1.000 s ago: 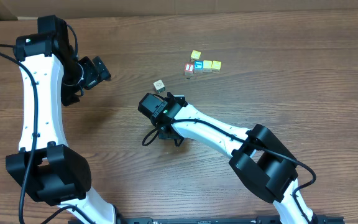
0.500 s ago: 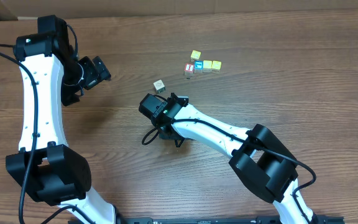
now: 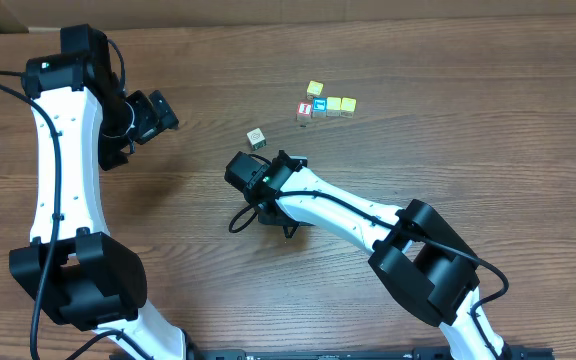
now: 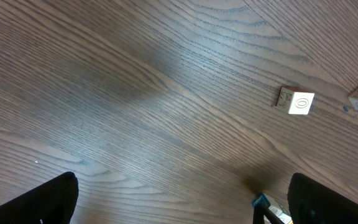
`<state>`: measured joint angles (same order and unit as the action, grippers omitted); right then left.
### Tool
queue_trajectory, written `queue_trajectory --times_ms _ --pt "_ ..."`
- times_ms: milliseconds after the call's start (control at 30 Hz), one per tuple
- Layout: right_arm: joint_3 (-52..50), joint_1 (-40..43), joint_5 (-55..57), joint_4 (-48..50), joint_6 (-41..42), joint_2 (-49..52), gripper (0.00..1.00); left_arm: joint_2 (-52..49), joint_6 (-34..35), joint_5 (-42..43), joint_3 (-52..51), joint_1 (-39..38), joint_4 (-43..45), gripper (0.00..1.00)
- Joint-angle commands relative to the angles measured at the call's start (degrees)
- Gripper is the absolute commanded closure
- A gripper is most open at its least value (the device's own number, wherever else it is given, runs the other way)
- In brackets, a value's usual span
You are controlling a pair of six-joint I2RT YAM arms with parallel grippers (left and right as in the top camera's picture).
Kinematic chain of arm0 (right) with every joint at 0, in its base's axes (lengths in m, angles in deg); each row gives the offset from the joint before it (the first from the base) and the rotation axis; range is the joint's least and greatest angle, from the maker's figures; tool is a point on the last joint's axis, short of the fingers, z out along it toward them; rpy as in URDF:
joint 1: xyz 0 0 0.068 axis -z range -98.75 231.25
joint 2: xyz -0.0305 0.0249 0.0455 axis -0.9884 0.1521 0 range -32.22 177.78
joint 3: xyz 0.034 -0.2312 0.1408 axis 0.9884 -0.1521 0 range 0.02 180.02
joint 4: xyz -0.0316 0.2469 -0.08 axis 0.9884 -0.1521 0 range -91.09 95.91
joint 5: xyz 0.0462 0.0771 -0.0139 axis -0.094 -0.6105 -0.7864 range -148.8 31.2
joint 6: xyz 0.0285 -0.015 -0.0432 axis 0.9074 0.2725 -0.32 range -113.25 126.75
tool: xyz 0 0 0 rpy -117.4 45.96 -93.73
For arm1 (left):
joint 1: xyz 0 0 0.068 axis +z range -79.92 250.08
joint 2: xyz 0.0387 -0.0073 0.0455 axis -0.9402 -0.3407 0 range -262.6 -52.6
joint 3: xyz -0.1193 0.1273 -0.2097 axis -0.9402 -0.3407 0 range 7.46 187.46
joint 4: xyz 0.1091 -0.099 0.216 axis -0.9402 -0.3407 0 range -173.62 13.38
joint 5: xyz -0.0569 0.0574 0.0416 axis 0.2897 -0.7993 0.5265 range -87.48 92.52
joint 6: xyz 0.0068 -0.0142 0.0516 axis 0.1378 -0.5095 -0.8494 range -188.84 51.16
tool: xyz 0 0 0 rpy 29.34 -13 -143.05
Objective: Flip 5 blocks
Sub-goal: 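Carry the ice-cream block to the left end of the block row, then release the ice-cream block beside the F block and raise gripper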
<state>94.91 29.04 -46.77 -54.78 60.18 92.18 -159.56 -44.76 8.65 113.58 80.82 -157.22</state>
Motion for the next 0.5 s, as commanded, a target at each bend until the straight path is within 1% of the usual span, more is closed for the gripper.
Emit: queue_trajectory --times_ms 0,100,200,267,400,467 --pt "-0.31 0.2 0.98 0.02 0.83 0.28 0.96 -0.61 0.17 -0.37 0.0 -0.33 0.07 0.0" --pt "0.02 0.2 0.42 0.02 0.5 0.28 0.96 -0.61 0.17 -0.37 0.0 -0.33 0.04 0.0" --pt "2.25 0.2 -0.83 -0.28 -2.99 0.28 0.96 -0.61 0.2 -0.37 0.0 -0.33 0.04 0.0" --pt "5.09 0.2 -1.66 -1.22 -5.53 0.24 0.96 -0.61 0.17 -0.37 0.0 -0.33 0.04 0.0" --pt "12.76 1.22 -2.36 -4.98 -6.01 0.24 0.96 -0.61 0.2 -0.39 0.0 -0.33 0.04 0.0" --pt "17.44 3.63 -6.12 -6.45 -9.18 0.24 0.96 -0.61 0.2 -0.37 0.0 -0.33 0.07 0.0"
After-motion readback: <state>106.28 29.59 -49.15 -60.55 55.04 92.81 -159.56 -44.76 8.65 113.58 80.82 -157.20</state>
